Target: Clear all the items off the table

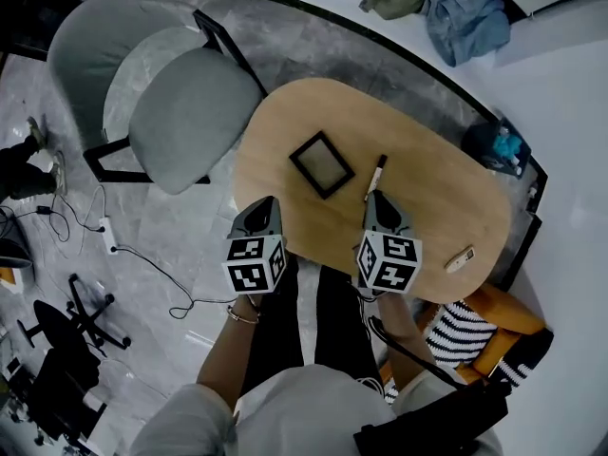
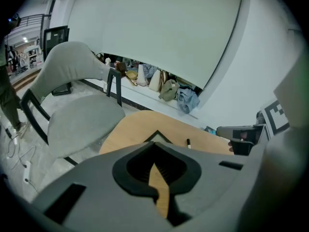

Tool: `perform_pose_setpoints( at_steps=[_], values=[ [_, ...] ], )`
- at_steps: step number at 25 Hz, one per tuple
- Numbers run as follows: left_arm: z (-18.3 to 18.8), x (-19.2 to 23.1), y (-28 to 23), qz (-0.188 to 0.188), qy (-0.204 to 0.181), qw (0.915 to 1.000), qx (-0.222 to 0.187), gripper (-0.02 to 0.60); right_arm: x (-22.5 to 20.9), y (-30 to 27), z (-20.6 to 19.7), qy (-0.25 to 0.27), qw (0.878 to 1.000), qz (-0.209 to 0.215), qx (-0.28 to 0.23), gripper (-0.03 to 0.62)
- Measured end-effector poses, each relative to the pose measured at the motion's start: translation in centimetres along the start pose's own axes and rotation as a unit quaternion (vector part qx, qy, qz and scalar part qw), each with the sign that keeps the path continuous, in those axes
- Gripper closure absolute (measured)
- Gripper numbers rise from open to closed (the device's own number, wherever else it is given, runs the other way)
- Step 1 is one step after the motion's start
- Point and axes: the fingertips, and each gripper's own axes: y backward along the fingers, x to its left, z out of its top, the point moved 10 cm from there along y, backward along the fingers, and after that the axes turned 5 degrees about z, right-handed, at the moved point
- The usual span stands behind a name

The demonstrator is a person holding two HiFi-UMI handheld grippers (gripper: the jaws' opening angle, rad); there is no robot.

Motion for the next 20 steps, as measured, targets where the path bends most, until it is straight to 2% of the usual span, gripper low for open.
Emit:
perform_pose_setpoints(
  at_steps=[5, 11, 20],
  values=[
    [-2.0, -0.2, -3.8, -0.005, -0.011, 0.9998, 0.018, 0.574, -1.6, -2.5, -3.2, -0.017, 1.000, -0.005, 0.018, 0.569],
    [-5.5, 0.4, -6.9, -0.002, -0.007, 0.9992, 0.039, 0.574, -2.4, -4.6, -7.1, -0.038, 0.999, -0.009, 0.028, 0.569],
    [-8.3, 0.1, -8.2, -0.004, -0.015, 0.9984, 0.054, 0.574, -3.4, -5.1, -9.9, -0.050, 0.998, -0.014, 0.034, 0.569]
  ],
)
